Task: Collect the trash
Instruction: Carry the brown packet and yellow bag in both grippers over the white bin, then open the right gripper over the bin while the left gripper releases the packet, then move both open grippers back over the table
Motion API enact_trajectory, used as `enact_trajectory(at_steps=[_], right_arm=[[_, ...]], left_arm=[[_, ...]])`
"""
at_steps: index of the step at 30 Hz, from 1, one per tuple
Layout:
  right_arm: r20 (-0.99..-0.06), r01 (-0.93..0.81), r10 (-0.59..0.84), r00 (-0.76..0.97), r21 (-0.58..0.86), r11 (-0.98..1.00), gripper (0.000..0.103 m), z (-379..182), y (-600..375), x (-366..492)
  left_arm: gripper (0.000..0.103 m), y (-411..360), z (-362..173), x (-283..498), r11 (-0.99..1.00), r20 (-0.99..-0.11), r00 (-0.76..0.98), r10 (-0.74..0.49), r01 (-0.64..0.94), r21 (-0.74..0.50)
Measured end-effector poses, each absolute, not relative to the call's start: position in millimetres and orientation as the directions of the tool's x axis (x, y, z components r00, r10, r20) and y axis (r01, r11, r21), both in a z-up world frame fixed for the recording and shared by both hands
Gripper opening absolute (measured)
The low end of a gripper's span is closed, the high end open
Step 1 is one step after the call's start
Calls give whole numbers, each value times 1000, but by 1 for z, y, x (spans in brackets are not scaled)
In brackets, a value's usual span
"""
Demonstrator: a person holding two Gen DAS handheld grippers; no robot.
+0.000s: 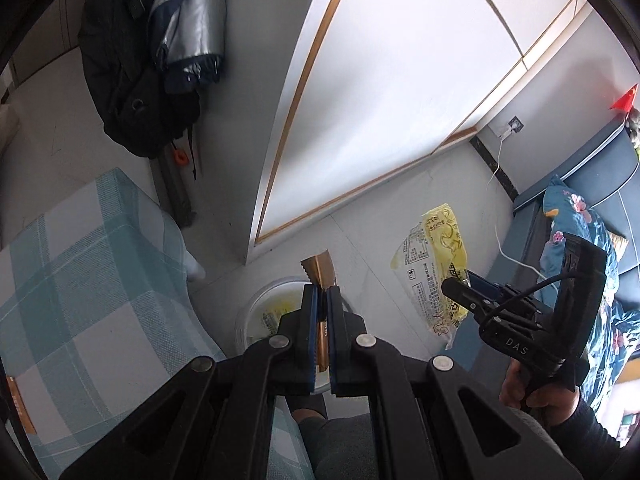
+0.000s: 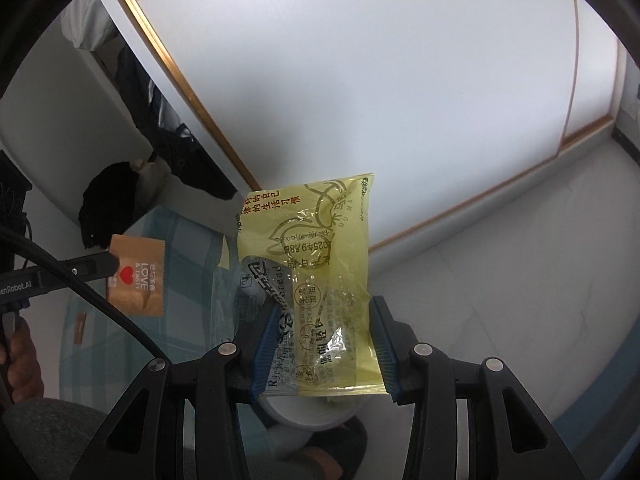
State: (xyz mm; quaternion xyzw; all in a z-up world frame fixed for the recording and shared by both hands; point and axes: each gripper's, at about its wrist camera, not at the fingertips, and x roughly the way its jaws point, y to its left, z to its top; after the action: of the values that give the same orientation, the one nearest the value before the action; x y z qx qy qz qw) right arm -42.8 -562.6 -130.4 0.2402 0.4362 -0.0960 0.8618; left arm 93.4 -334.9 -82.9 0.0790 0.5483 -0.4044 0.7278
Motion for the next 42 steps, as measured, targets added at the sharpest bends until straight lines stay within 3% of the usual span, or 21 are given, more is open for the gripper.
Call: enact_trajectory(at_steps=[9, 22, 29, 38, 42], right_arm=[[-856, 397, 177, 486, 397, 827, 43, -213, -558, -32], [-877, 442, 323, 356, 463, 768, 45, -288, -550, -13], [-875, 455, 366, 317, 479, 751, 55, -308, -542, 1], [-865, 449, 395, 309, 498, 742, 69, -317, -530, 1], [-865, 439, 403, 299, 500, 747, 70, -317, -531, -1]], left_arm=[[0, -357, -134, 90, 662, -918, -37, -396, 681, -313], [1, -389, -171, 104, 657, -953, -167, -253, 693, -296], [3, -399, -192, 103, 682, -963, -233, -135, 683, -261], [10, -395, -199, 113, 733, -961, -258, -100, 634, -247], [13, -391, -199, 115, 739, -966, -246, -86, 634, -227]])
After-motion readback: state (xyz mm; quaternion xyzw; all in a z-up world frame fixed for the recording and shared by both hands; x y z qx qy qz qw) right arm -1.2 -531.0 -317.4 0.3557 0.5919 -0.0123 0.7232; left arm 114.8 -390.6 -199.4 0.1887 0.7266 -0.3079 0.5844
